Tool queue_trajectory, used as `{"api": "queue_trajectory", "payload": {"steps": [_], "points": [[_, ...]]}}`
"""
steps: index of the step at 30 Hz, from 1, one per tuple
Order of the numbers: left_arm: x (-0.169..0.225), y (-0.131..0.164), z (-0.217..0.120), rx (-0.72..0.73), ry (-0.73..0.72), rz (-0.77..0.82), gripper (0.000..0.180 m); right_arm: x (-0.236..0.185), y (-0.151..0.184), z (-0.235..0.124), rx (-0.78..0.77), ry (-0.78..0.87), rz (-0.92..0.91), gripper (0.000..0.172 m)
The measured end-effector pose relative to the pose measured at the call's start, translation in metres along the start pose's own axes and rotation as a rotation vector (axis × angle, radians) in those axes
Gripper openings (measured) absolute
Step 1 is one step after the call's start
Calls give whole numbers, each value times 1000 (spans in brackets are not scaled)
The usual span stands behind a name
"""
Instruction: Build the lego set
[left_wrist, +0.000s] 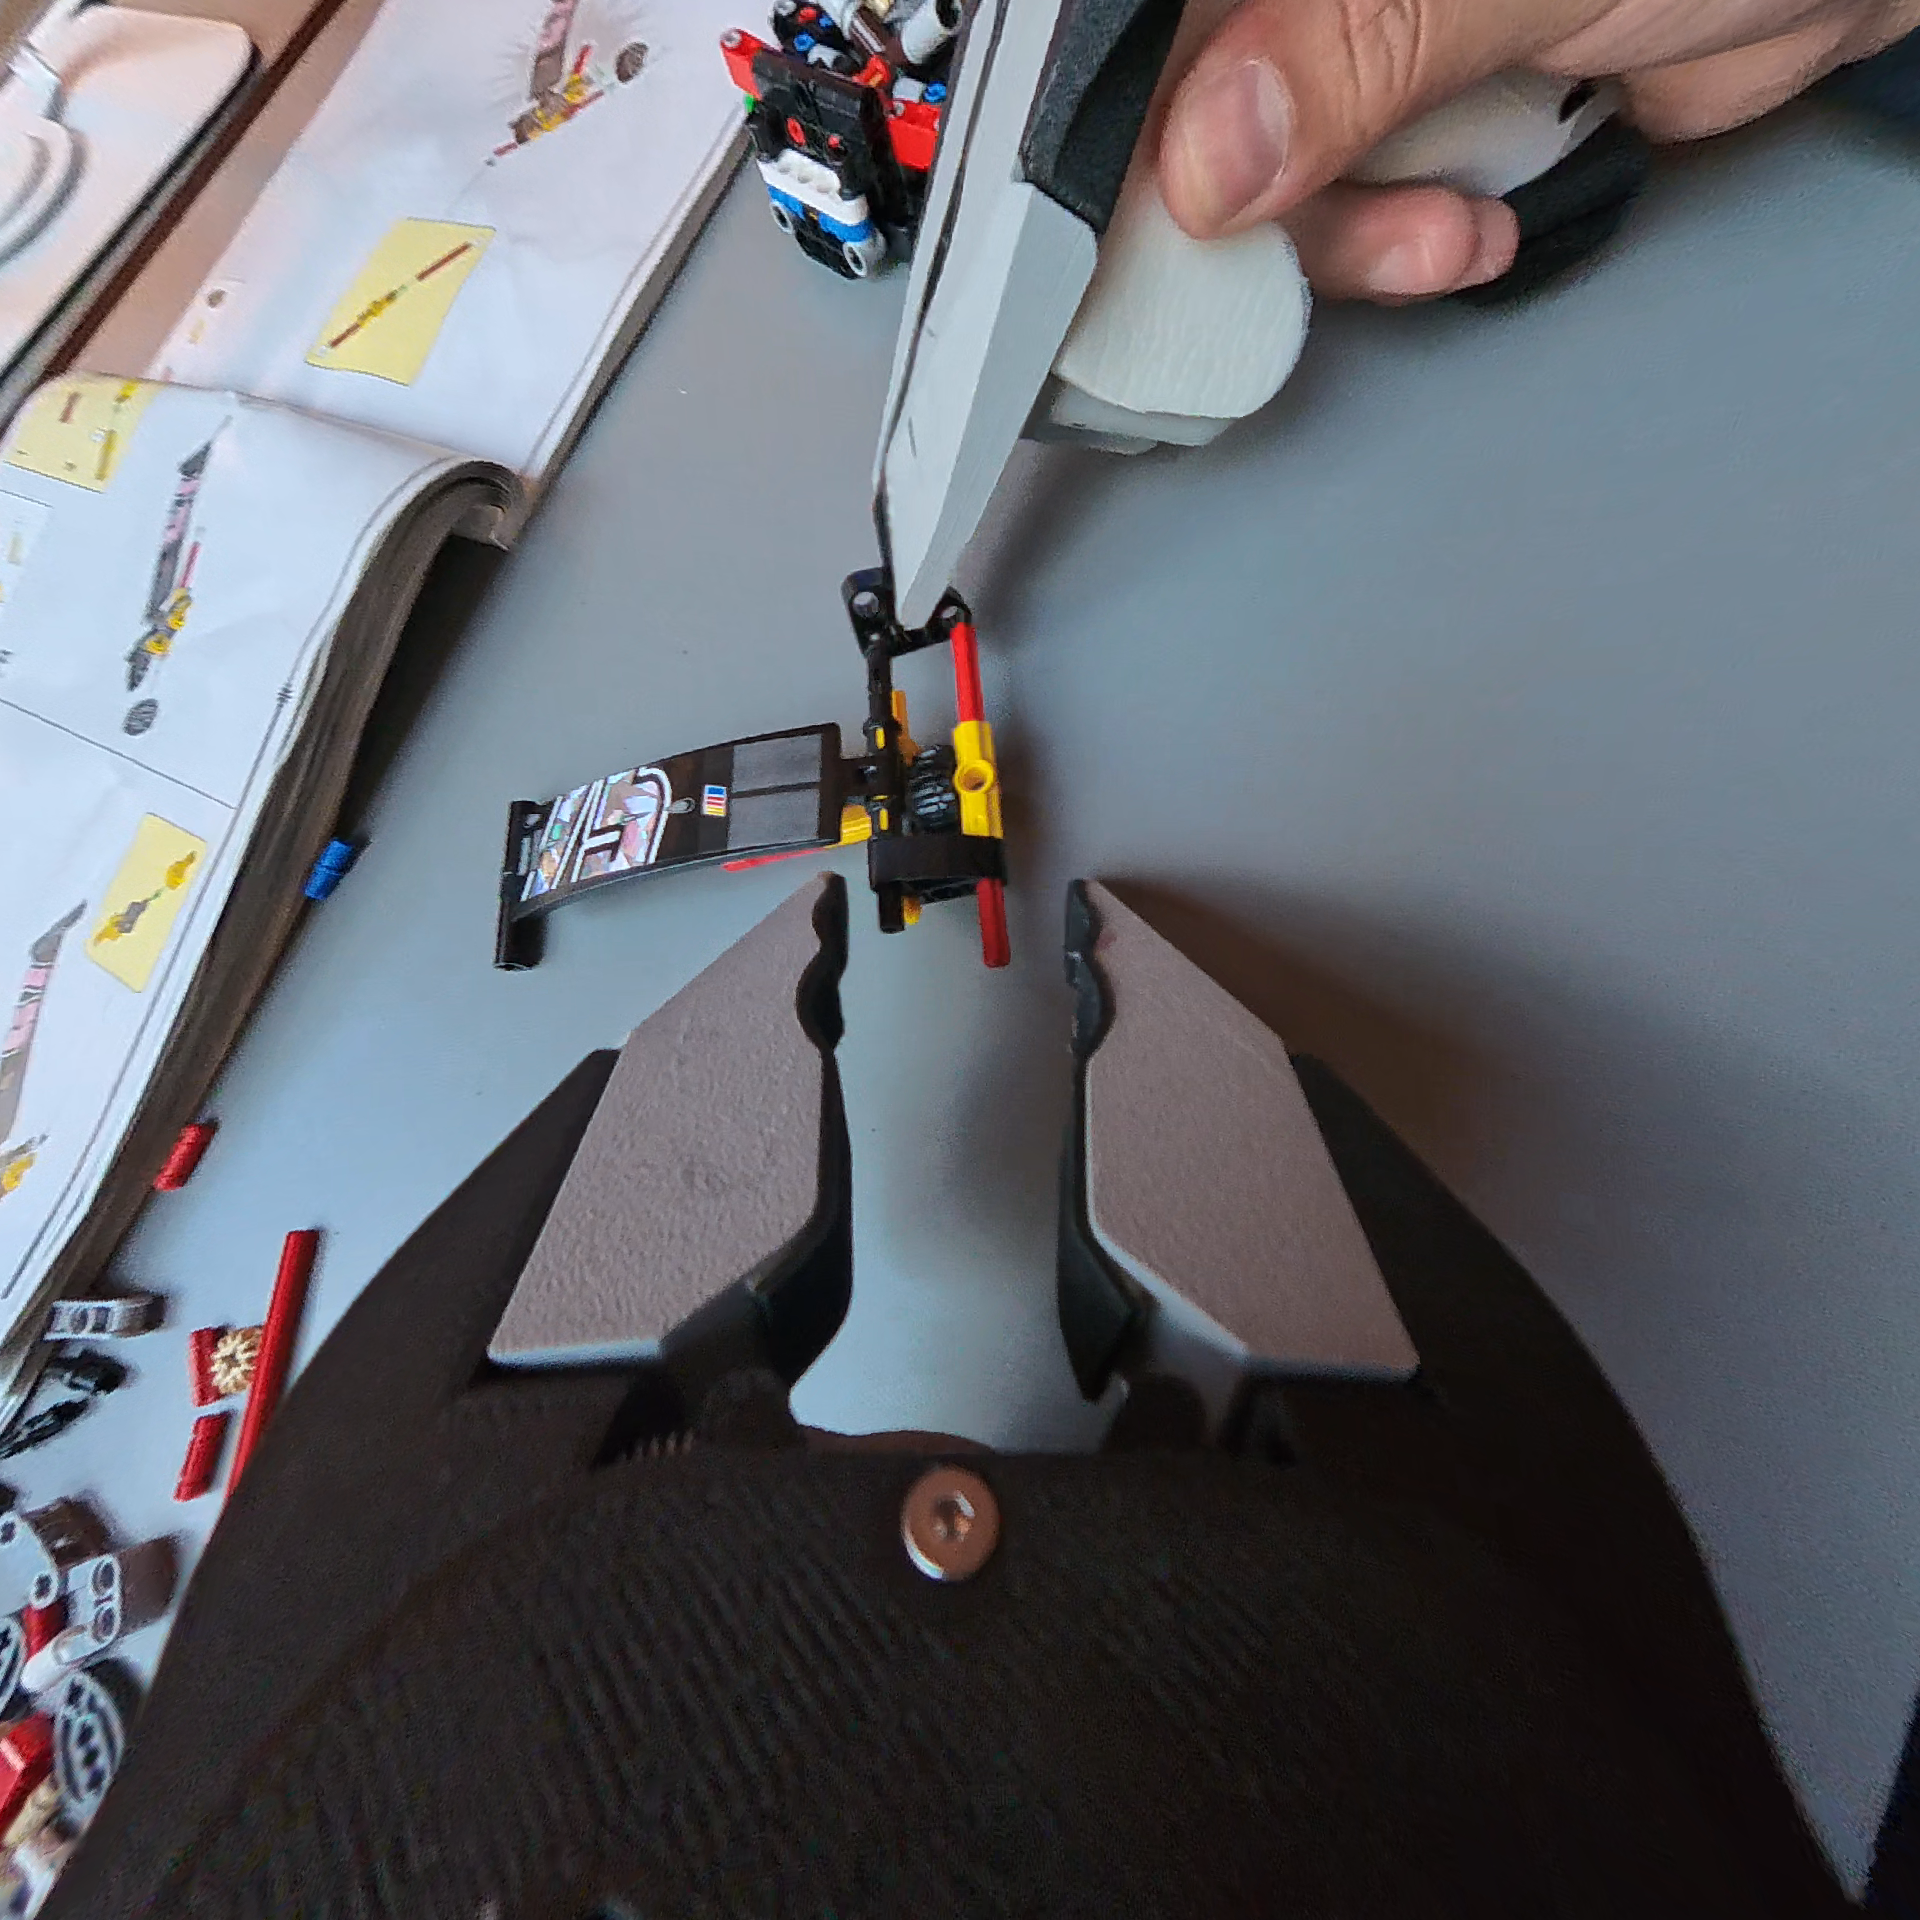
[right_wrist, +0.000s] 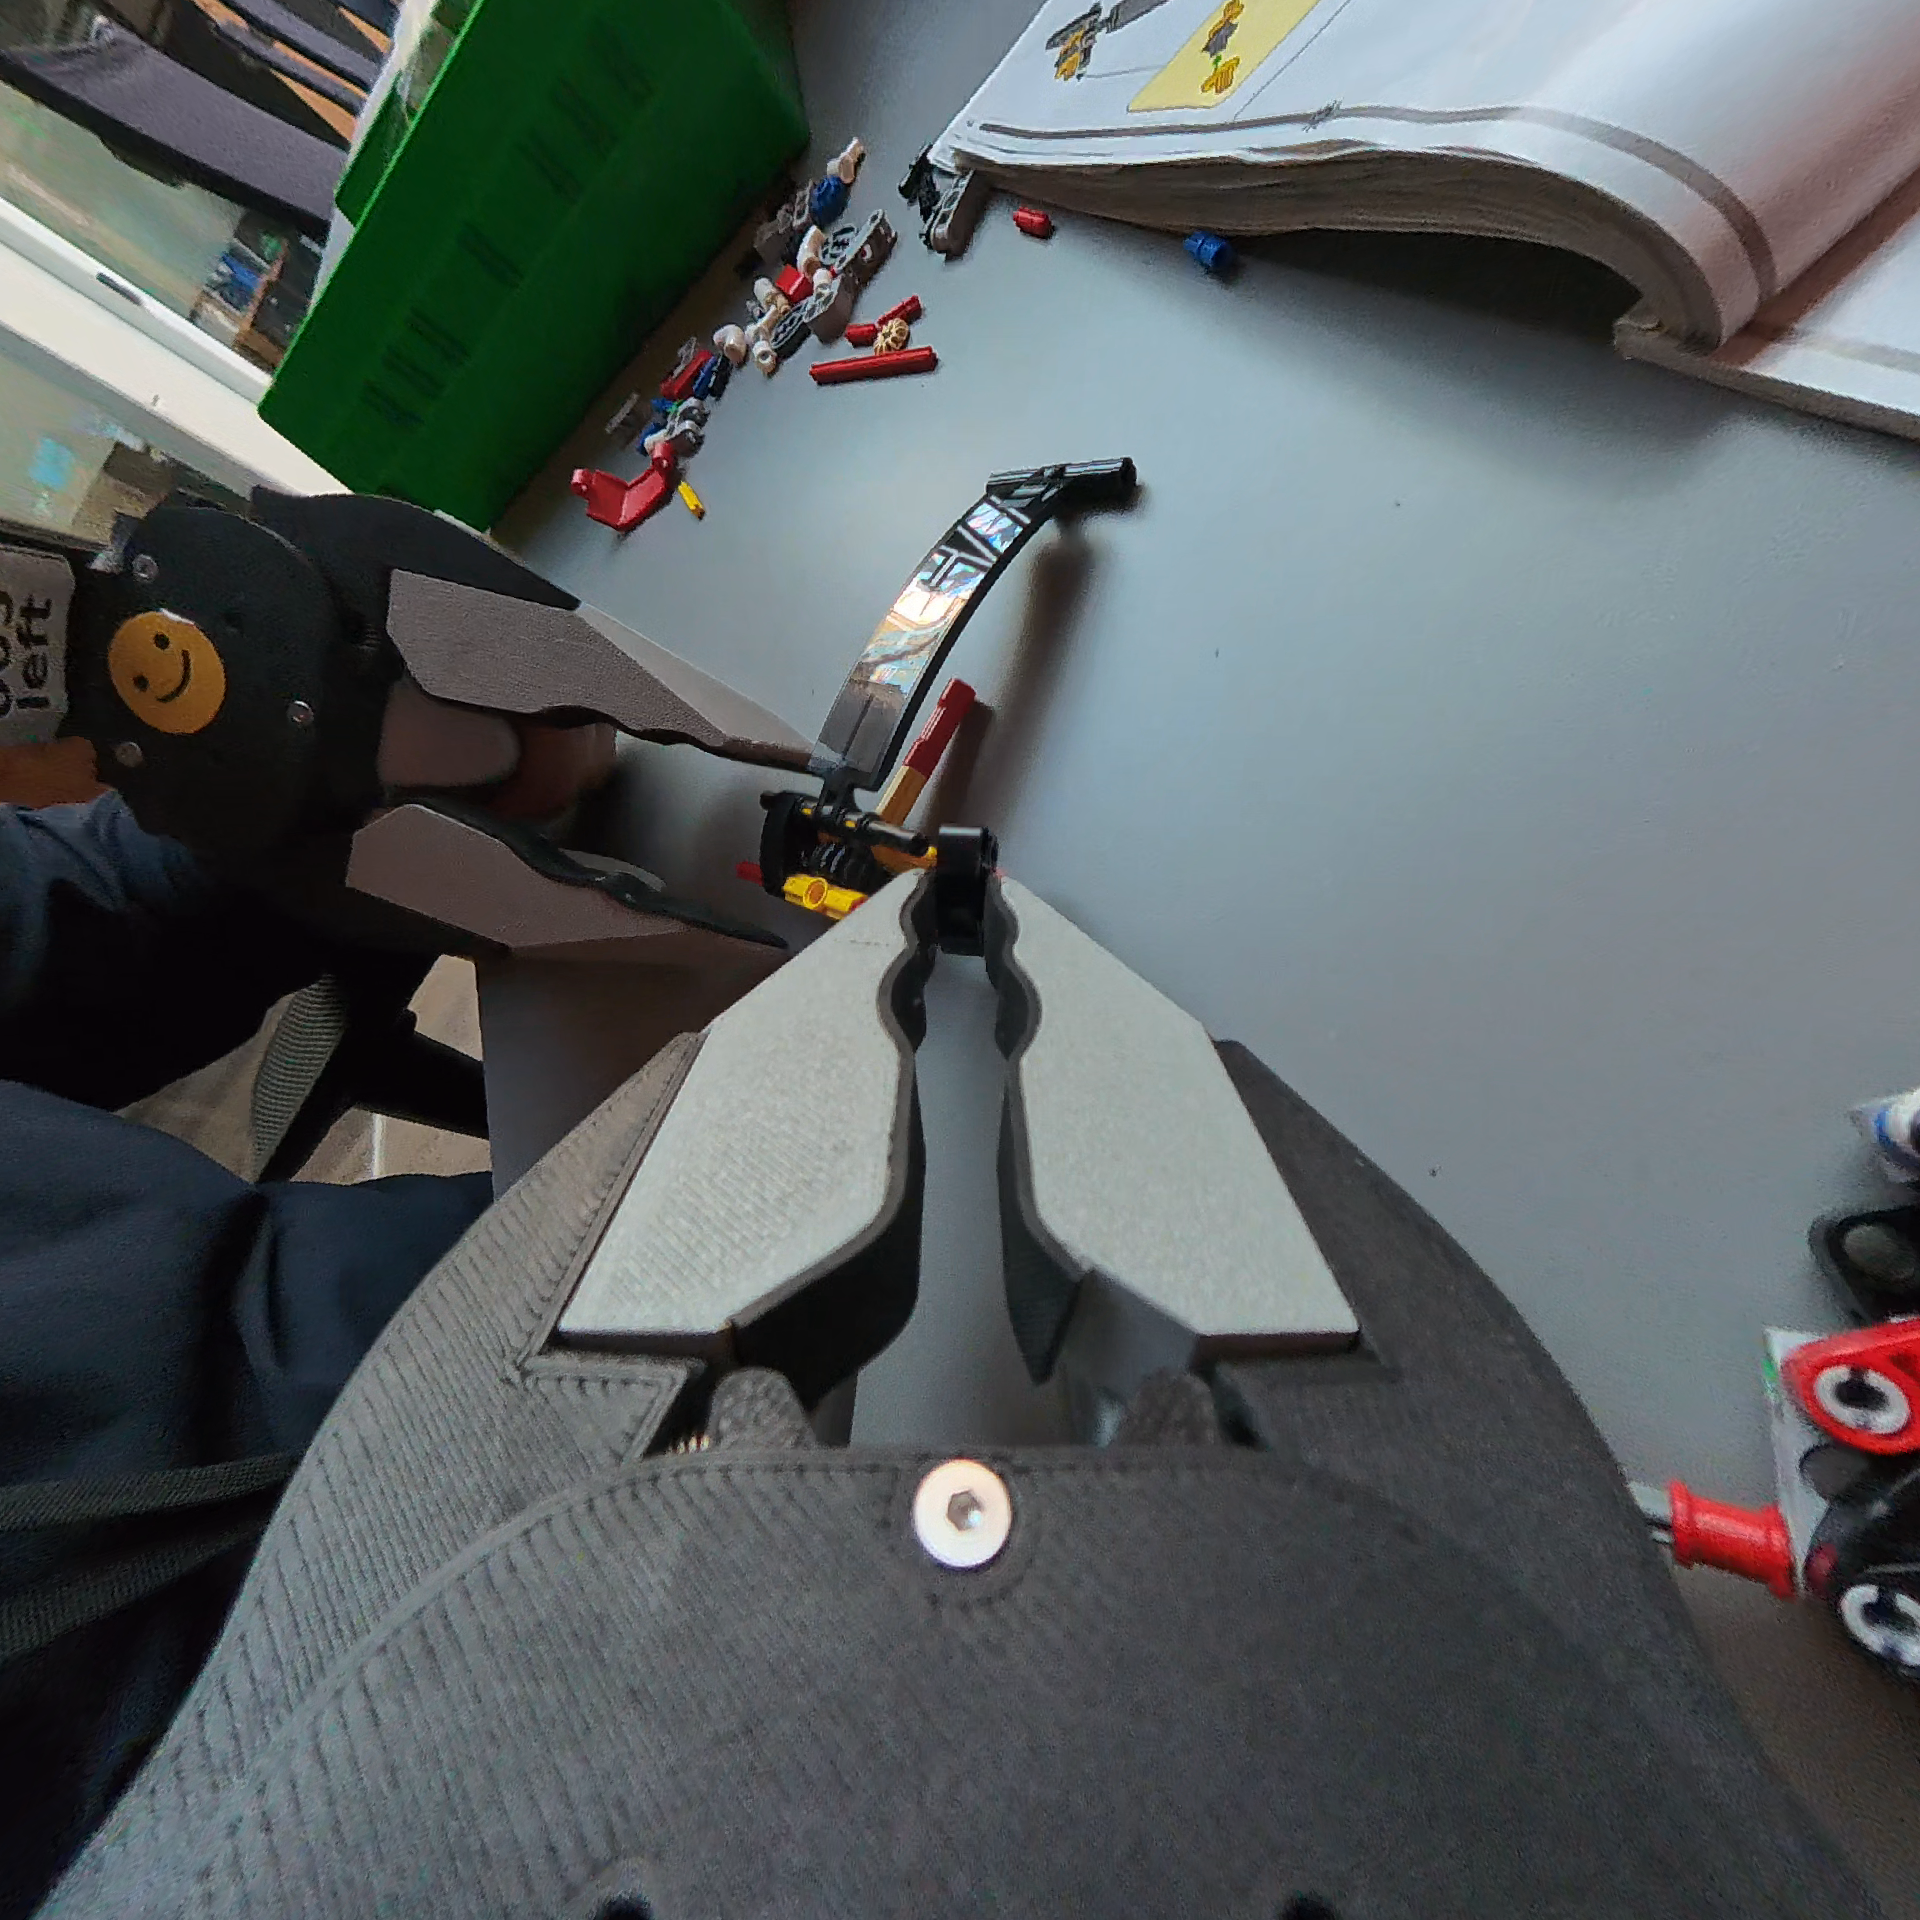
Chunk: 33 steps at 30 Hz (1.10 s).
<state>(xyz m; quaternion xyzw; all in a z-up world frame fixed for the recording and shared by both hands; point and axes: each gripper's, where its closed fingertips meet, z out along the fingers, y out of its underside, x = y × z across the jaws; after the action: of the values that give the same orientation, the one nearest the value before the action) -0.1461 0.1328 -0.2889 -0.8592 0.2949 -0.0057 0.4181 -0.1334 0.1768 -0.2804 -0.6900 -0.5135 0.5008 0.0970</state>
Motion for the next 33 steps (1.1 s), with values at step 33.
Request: {"api": "queue_trajectory", "payload": {"steps": [33], "points": [[-4, -3, 8, -31, -117, 13, 25, -4, -1, 0, 68, 130, -69, 6]]}}
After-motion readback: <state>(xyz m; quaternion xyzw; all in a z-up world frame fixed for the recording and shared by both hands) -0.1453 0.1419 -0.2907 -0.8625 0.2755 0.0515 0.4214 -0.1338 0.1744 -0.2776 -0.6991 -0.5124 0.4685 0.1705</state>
